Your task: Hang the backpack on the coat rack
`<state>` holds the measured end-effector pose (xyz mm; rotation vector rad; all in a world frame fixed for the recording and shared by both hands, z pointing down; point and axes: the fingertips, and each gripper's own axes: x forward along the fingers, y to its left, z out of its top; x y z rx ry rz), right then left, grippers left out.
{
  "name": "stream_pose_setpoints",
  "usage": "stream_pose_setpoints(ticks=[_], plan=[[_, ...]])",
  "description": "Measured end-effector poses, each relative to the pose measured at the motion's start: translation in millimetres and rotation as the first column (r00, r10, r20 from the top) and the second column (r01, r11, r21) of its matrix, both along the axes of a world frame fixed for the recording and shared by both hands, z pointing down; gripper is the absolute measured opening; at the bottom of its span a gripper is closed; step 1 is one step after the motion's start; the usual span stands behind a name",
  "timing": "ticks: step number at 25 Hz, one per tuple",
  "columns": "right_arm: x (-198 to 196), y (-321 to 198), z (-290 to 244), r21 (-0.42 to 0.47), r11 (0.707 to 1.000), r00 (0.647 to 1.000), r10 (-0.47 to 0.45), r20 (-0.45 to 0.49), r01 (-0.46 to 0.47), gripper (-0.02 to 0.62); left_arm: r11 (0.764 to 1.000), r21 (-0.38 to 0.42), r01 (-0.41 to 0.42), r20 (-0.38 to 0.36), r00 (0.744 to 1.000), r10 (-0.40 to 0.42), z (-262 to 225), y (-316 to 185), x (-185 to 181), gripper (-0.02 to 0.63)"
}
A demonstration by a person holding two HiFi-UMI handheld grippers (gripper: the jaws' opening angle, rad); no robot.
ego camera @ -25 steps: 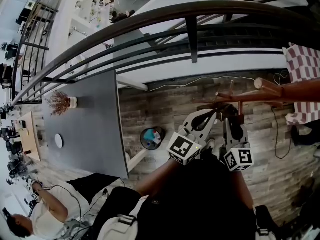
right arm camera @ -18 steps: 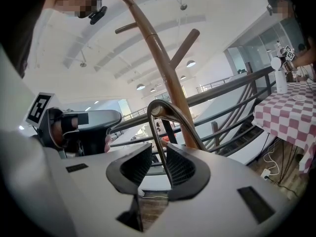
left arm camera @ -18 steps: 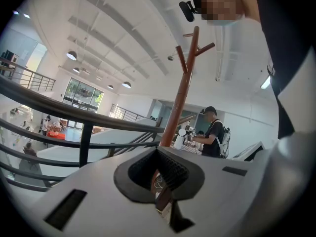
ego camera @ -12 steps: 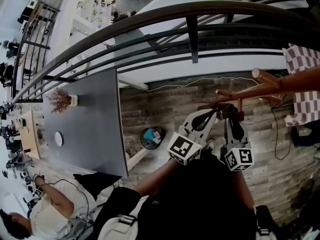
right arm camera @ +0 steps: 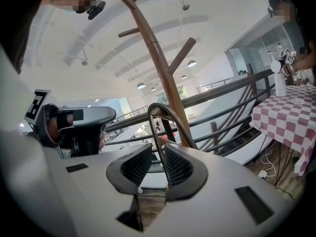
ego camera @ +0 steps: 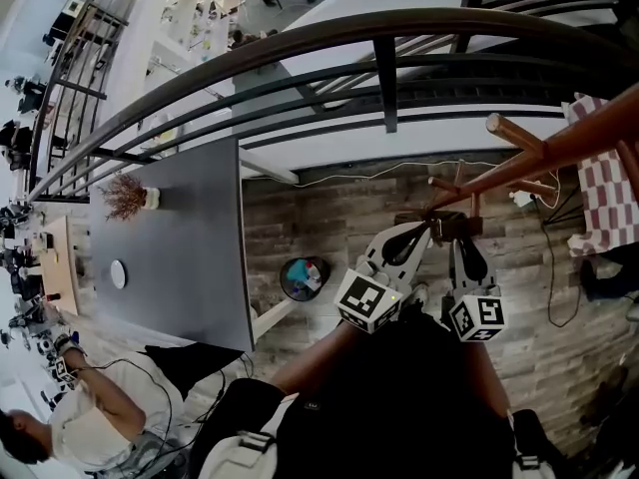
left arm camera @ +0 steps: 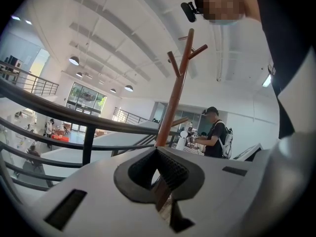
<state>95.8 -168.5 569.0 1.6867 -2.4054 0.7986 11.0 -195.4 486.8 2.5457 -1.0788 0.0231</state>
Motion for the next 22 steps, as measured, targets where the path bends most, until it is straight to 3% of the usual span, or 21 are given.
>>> stream_pose_setpoints(ticks=[8, 22], plan=[[2, 8, -7, 0.010, 1.000, 1.000, -0.013, 0.002, 0.013, 0.047, 0.999, 0.019, 0.041, 0.011, 0.999, -0.041, -7, 15, -3, 0.008], [0, 47, -38, 0.081, 0.990, 0.993, -0.116, -0.010, 0.116, 0.014, 0.990, 0.074, 0.118, -0.002, 0.993, -0.118, -27, 67, 0, 0.008]])
